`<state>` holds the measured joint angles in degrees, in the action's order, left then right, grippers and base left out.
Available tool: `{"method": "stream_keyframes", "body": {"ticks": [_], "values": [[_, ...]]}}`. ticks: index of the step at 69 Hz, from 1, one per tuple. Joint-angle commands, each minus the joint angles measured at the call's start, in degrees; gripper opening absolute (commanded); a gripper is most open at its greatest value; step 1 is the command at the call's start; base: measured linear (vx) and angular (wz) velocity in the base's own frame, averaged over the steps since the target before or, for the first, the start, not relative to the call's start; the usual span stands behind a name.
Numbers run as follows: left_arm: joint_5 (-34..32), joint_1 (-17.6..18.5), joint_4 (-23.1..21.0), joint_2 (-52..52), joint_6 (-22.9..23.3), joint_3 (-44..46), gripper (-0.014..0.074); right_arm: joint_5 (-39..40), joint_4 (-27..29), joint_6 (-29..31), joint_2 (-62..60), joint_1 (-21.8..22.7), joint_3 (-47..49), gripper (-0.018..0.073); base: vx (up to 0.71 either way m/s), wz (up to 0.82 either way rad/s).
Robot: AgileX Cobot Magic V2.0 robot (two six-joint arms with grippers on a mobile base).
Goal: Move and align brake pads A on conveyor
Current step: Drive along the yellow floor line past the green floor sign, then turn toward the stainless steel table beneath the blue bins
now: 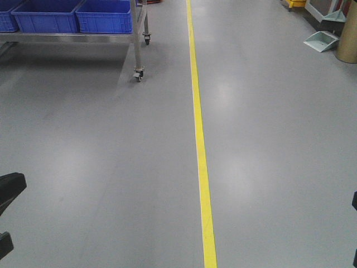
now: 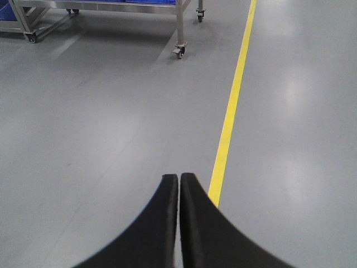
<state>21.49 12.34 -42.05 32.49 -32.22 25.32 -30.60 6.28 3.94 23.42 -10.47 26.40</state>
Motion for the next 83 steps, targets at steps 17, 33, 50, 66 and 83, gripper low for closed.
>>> {"method": "stream_keyframes", "body": {"ticks": [17,33,50,66,83], "values": [[-2.56,0.28,-1.14,0.25,-0.18,1.53,-0.0006,4.22,0.09,0.12,0.44,0.19,1.52,-0.0007,0.31,0.12],[-2.62,0.28,-1.14,0.25,-0.18,1.53,-0.0006,4.22,0.09,0.12,0.44,0.19,1.52,-0.0007,0.25,0.43],[-2.62,0.28,-1.14,0.25,-0.18,1.53,-0.0006,4.16,0.09,0.12,0.44,0.19,1.52,-0.0007,0.18,0.82],[-2.56,0.28,-1.14,0.25,-0.18,1.53,-0.0006,4.16,0.04,0.12,0.44,0.19,1.52,-0.0007,0.15,0.96],[-2.56,0.28,-1.14,0.25,-0.18,1.53,-0.0006,4.16,0.04,0.12,0.44,0.19,1.52,-0.0007,0.13,0.89]]}}
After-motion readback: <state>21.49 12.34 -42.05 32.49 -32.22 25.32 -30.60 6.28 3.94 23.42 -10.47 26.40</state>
